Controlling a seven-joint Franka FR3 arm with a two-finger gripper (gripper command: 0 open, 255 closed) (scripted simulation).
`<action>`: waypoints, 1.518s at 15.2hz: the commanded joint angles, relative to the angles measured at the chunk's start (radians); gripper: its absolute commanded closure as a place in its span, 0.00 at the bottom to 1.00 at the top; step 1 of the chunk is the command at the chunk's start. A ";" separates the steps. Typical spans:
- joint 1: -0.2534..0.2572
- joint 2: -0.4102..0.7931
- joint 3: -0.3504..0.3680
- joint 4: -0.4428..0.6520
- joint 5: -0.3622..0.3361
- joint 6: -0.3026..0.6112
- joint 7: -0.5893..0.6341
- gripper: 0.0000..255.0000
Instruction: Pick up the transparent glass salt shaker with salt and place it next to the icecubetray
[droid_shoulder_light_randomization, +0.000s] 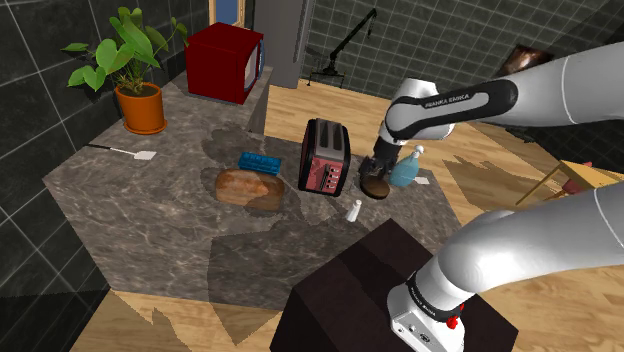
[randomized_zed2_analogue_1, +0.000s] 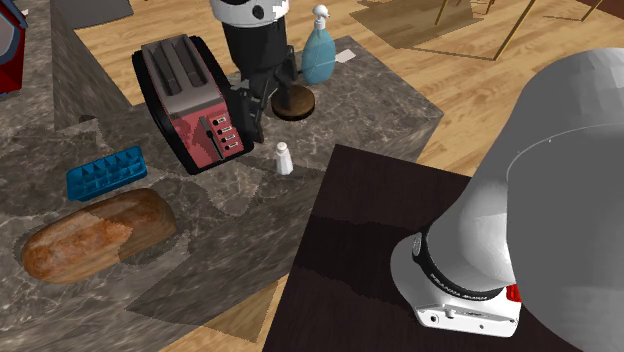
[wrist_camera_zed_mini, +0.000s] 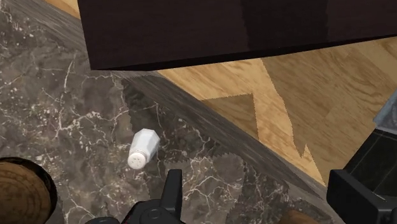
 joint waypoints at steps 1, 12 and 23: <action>-0.004 0.082 -0.029 0.001 0.006 0.087 -0.031 0.00; -0.011 0.576 -0.124 0.128 0.313 0.433 -0.363 0.00; -0.149 0.863 0.016 0.260 0.576 0.569 -0.589 0.00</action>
